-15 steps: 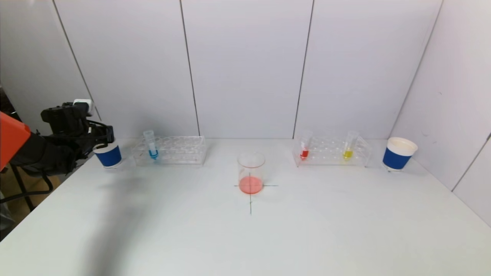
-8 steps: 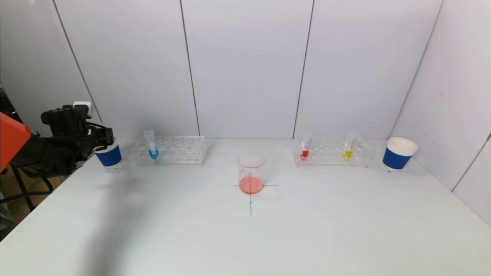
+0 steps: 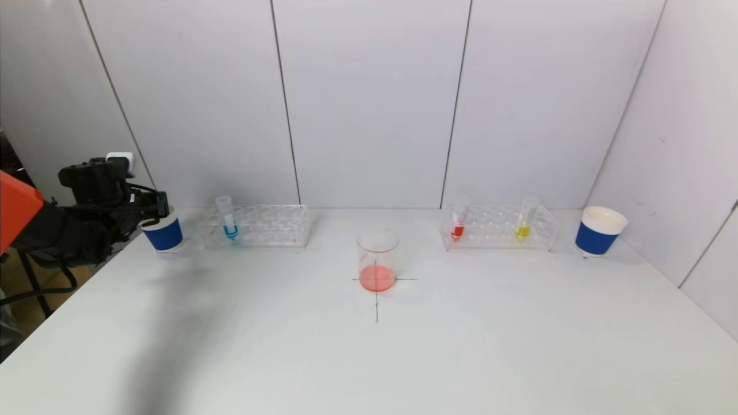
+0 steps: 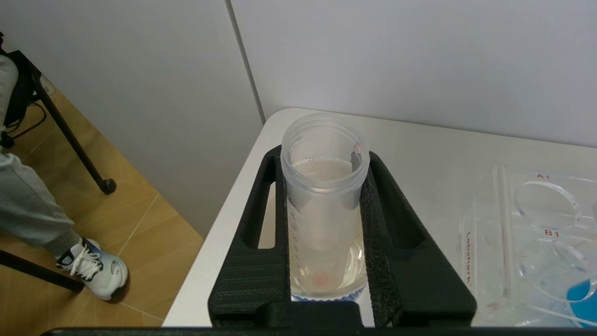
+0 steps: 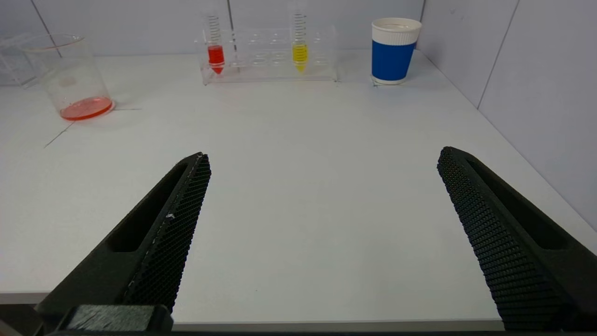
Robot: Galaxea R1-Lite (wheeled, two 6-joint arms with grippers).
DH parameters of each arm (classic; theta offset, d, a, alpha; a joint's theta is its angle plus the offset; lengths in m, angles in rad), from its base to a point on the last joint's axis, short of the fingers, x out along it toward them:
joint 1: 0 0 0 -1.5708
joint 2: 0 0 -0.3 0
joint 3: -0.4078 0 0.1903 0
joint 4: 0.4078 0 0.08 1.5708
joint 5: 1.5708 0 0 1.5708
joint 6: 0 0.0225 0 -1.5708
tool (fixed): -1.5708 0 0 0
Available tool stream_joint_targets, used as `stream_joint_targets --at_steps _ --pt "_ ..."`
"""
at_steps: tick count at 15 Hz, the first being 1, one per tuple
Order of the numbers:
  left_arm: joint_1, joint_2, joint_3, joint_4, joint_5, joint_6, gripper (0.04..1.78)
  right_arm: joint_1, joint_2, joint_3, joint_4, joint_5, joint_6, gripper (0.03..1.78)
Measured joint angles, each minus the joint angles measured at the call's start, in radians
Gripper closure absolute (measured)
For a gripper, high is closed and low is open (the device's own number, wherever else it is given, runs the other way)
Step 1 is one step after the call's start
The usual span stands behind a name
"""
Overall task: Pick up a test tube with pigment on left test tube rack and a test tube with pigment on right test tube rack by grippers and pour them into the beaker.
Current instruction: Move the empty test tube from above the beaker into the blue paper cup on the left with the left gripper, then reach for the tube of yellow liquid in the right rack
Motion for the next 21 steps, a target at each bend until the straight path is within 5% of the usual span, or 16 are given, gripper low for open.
stream_joint_targets --at_steps 10,15,21 --pt "-0.002 -0.005 0.03 -0.06 0.0 0.0 0.13 0.0 0.0 0.0 0.0 0.0 0.0 0.04" --pt "-0.019 -0.085 0.086 -0.061 -0.016 0.001 0.06 0.0 0.0 0.0 0.0 0.0 0.0 0.04" --pt "-0.133 -0.391 0.344 -0.08 -0.028 0.008 0.06 0.0 0.0 0.0 0.0 0.0 0.0 0.04"
